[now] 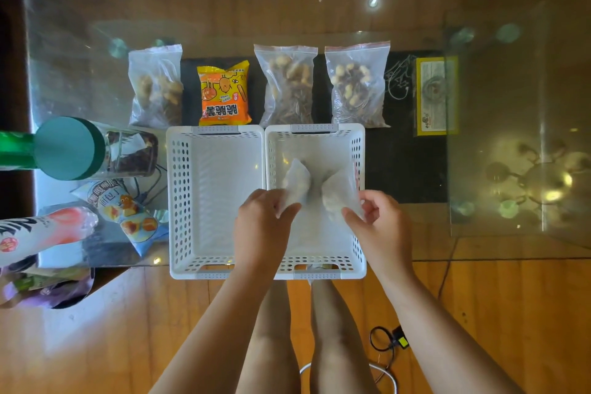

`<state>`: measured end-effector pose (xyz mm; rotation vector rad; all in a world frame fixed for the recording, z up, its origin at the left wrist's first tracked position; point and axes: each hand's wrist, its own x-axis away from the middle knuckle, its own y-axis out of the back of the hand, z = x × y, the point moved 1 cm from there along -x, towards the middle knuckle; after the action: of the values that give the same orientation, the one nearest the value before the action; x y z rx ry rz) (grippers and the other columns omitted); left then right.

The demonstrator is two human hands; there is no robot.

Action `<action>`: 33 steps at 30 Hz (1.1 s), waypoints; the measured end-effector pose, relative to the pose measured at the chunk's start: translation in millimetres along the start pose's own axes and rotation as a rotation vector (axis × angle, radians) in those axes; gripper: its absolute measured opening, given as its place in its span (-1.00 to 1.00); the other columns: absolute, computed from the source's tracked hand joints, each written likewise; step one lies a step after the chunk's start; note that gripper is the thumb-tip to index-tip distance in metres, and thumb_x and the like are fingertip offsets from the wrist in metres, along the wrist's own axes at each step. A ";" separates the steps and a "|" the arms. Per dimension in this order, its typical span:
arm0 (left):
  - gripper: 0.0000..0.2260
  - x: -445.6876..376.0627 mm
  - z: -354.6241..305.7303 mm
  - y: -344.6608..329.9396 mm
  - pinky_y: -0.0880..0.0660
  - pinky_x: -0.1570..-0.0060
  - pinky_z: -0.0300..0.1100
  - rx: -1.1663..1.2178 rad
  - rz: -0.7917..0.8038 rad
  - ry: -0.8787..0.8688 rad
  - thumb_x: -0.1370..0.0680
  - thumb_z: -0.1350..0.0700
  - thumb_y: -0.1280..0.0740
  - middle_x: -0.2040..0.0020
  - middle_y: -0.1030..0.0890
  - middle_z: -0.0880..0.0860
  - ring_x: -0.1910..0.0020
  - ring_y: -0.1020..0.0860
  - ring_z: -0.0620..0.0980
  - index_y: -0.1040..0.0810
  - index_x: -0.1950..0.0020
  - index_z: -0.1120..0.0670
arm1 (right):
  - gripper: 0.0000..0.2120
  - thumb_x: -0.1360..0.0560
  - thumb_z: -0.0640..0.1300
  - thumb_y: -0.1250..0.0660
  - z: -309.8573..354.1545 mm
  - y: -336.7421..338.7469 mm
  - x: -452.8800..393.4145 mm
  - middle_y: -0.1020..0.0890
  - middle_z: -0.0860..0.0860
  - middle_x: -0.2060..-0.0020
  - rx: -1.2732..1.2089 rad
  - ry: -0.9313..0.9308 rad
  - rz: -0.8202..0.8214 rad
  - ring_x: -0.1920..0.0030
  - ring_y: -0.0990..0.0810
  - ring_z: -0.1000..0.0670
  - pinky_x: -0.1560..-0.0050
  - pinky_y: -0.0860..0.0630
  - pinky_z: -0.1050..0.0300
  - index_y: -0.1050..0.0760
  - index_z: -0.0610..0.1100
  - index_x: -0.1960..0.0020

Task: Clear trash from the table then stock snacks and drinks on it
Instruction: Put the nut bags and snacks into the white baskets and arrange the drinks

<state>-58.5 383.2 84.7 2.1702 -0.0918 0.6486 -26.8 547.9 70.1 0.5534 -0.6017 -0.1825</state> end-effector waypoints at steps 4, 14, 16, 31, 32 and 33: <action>-0.85 -8.7 2.7 0.3 -0.37 0.22 -0.15 -0.006 0.028 -0.064 -0.48 0.18 -0.39 0.08 -0.63 0.16 0.17 -0.53 0.11 -0.62 0.01 0.22 | -0.83 -0.44 -0.11 -0.38 -3.2 -3.9 -7.3 -0.62 -0.07 0.12 0.063 -0.002 0.002 0.20 -0.56 0.03 0.30 -0.51 0.21 -0.55 -0.17 0.02; -0.81 -55.3 -35.9 24.0 -0.53 0.12 -0.07 -0.245 0.084 -0.370 -0.57 0.09 -0.25 0.06 -0.69 0.10 0.11 -0.60 0.18 -0.64 -0.06 0.06 | -0.89 -0.45 -0.21 -0.38 15.5 5.1 4.9 -0.67 -0.06 0.05 0.115 0.255 0.017 0.12 -0.55 0.11 0.21 -0.55 0.25 -0.59 -0.21 0.05; -0.81 -70.2 -44.8 25.7 -0.52 0.09 -0.09 -0.292 0.140 -0.383 -0.57 0.10 -0.25 0.01 -0.68 0.07 0.05 -0.60 0.15 -0.64 -0.08 0.04 | -0.88 -0.45 -0.23 -0.37 21.3 4.8 3.8 -0.68 -0.07 0.06 0.158 0.297 0.018 0.11 -0.58 0.07 0.18 -0.55 0.24 -0.61 -0.22 0.04; -0.82 -125.3 -60.5 33.8 -0.52 -0.11 0.02 -0.415 0.433 -0.457 -0.53 0.08 -0.33 -0.09 -0.66 -0.01 -0.06 -0.59 0.01 -0.62 -0.12 0.01 | -0.89 -0.48 -0.16 -0.33 57.2 -35.3 -40.6 -0.68 -0.05 0.15 0.258 0.401 0.314 0.12 -0.59 -0.07 0.06 -0.47 0.05 -0.63 -0.14 0.08; -0.81 -126.8 -59.4 33.9 -0.51 -0.12 0.02 -0.397 0.434 -0.455 -0.53 0.09 -0.34 -0.10 -0.65 -0.01 -0.08 -0.58 0.01 -0.62 -0.13 0.00 | -0.88 -0.47 -0.17 -0.34 57.3 -37.1 -46.1 -0.69 -0.05 0.13 0.237 0.389 0.320 0.09 -0.60 -0.07 0.01 -0.48 0.01 -0.64 -0.14 0.06; -0.78 -127.9 -57.9 34.4 -0.50 -0.15 0.02 -0.377 0.437 -0.452 -0.51 0.09 -0.36 -0.13 -0.64 -0.01 -0.12 -0.57 0.01 -0.60 -0.16 -0.01 | -0.87 -0.47 -0.18 -0.34 56.9 -38.2 -51.2 -0.69 -0.05 0.12 0.226 0.380 0.320 0.07 -0.59 -0.07 -0.02 -0.48 -0.02 -0.65 -0.13 0.05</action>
<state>-202.8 385.0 77.1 1.8961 -0.8759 0.3254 -101.7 507.1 63.5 0.6811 -0.3338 0.2919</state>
